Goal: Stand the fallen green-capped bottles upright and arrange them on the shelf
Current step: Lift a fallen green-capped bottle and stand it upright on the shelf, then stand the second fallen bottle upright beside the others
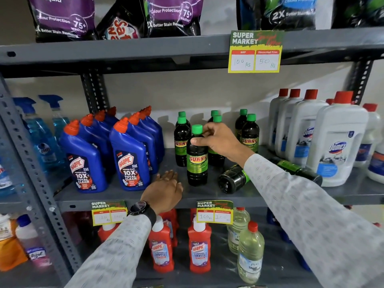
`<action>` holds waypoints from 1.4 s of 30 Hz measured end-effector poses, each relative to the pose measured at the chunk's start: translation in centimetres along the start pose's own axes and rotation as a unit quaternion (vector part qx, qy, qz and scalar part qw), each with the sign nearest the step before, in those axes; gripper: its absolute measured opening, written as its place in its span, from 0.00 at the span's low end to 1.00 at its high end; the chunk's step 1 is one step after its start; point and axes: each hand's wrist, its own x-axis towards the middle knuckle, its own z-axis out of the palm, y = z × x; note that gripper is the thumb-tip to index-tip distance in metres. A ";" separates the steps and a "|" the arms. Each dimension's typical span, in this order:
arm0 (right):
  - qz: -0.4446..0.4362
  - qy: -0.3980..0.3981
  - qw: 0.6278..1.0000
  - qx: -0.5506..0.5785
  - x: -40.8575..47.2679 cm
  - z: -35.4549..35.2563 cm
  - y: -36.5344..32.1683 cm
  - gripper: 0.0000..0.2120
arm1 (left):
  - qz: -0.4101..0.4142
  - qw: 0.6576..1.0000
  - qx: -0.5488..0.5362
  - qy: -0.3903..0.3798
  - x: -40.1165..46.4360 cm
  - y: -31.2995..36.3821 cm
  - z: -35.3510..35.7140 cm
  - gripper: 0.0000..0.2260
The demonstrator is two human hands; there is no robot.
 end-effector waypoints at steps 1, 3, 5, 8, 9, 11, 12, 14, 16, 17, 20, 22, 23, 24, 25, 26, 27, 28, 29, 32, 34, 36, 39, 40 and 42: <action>-0.002 0.011 1.000 -0.021 0.0 0.1 0.0 0.14 | 0.001 1.000 0.005 -0.001 0.0 0.0 0.0 0.29; -0.010 0.012 0.999 -0.034 -0.2 0.2 -0.3 0.16 | -0.002 1.000 0.004 -0.001 0.0 -0.1 0.1 0.29; -0.001 -0.025 1.000 0.003 -0.3 -0.1 -0.4 0.14 | -0.004 1.000 -0.004 -0.001 -0.1 0.0 0.0 0.27; 0.031 -0.077 0.995 0.053 -0.5 -0.4 -0.2 0.16 | 0.001 1.000 -0.002 0.000 0.0 0.2 0.0 0.27; 0.031 -0.080 0.995 0.053 -0.6 -0.4 -0.1 0.16 | 0.003 1.000 -0.002 0.003 0.0 0.1 0.0 0.27; 0.025 -0.071 0.996 0.051 -0.6 -0.3 0.1 0.15 | 0.004 1.000 0.006 0.003 0.0 0.0 0.0 0.29; 0.022 -0.062 0.997 0.049 -0.4 -0.2 0.3 0.15 | 0.006 1.000 0.012 0.004 0.0 0.0 0.0 0.30; 0.017 -0.044 0.999 0.025 -0.1 0.0 0.6 0.15 | 0.005 1.000 0.019 0.002 0.0 -0.1 -0.1 0.34; 0.016 -0.048 0.999 0.007 -0.1 0.0 0.6 0.15 | 0.007 1.000 0.017 0.002 0.0 -0.2 0.0 0.34; 0.017 -0.057 0.998 0.004 -0.3 -0.1 0.5 0.17 | 0.008 1.000 0.017 0.005 0.1 -0.2 0.1 0.33; 0.029 -0.054 0.998 -0.021 -0.9 -1.0 0.3 0.30 | 0.003 1.000 0.001 -0.001 0.0 0.0 -0.1 0.29; 0.029 0.014 0.995 -0.092 -1.4 -2.4 0.3 0.27 | -0.002 1.000 -0.017 -0.023 0.2 0.1 -0.5 0.28; 0.039 0.054 0.988 -0.136 -1.8 -3.3 0.4 0.22 | -0.007 0.999 -0.030 -0.036 0.3 0.2 -0.8 0.28; 0.061 0.079 0.980 -0.172 -2.1 -4.2 0.5 0.16 | -0.013 0.998 -0.040 -0.045 0.5 0.2 -1.0 0.29; 0.093 0.081 0.973 -0.197 -2.6 -4.9 0.5 0.13 | -0.019 0.998 -0.043 -0.049 0.8 0.4 -1.3 0.30; 0.129 0.063 0.965 -0.220 -3.2 -5.5 0.4 0.13 | -0.024 0.998 -0.041 -0.048 0.9 0.5 -1.5 0.30; 0.161 0.037 0.954 -0.251 -4.0 -5.8 0.4 0.14 | -0.024 0.998 -0.033 -0.041 0.9 0.7 -1.5 0.28; 0.185 0.016 0.940 -0.286 -4.7 -5.9 0.6 0.17 | -0.027 0.999 -0.029 -0.033 1.0 0.8 -1.4 0.27; 0.206 0.002 0.926 -0.317 -5.3 -5.9 1.0 0.20 | -0.027 0.999 -0.019 -0.035 1.0 0.8 -1.2 0.25; 0.275 -0.008 0.905 -0.325 -6.5 -5.6 2.4 0.29 | -0.031 0.998 -0.019 -0.043 1.0 0.6 -0.7 0.31; 0.323 -0.007 0.914 -0.247 -6.9 -5.0 3.4 0.33 | -0.035 0.998 -0.030 -0.039 1.0 0.8 -0.9 0.30; 0.342 0.020 0.927 -0.154 -6.9 -4.4 4.3 0.31 | -0.039 0.998 -0.039 -0.033 1.0 1.0 -0.9 0.28; 0.334 0.055 0.940 -0.037 -6.9 -4.0 5.0 0.18 | -0.037 0.998 -0.039 -0.033 1.0 1.2 -0.9 0.28; 0.332 0.060 0.941 -0.003 -7.0 -3.9 5.2 0.15 | -0.038 0.998 -0.045 -0.031 1.0 1.1 -0.9 0.28; 0.334 0.064 0.939 0.049 -7.3 -4.1 5.2 0.13 | -0.039 0.998 -0.047 -0.026 0.9 1.1 -0.9 0.27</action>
